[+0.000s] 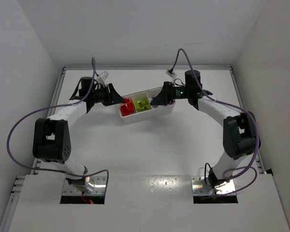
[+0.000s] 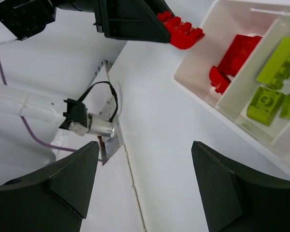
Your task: Sort the legos into containers by color
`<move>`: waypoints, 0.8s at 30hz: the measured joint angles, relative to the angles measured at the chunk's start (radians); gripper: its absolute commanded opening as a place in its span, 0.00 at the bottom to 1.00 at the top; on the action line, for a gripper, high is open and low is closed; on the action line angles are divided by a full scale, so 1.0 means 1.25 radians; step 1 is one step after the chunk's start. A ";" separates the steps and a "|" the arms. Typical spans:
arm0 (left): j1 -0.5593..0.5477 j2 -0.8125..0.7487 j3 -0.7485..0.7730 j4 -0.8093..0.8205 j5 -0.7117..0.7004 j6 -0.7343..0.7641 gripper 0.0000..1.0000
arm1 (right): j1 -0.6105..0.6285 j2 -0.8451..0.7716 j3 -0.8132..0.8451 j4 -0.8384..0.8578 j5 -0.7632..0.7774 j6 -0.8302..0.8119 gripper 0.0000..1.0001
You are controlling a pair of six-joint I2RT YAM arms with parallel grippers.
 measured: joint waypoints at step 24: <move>-0.029 0.024 0.040 0.009 -0.050 -0.029 0.92 | -0.073 -0.075 -0.057 -0.123 0.077 -0.129 0.84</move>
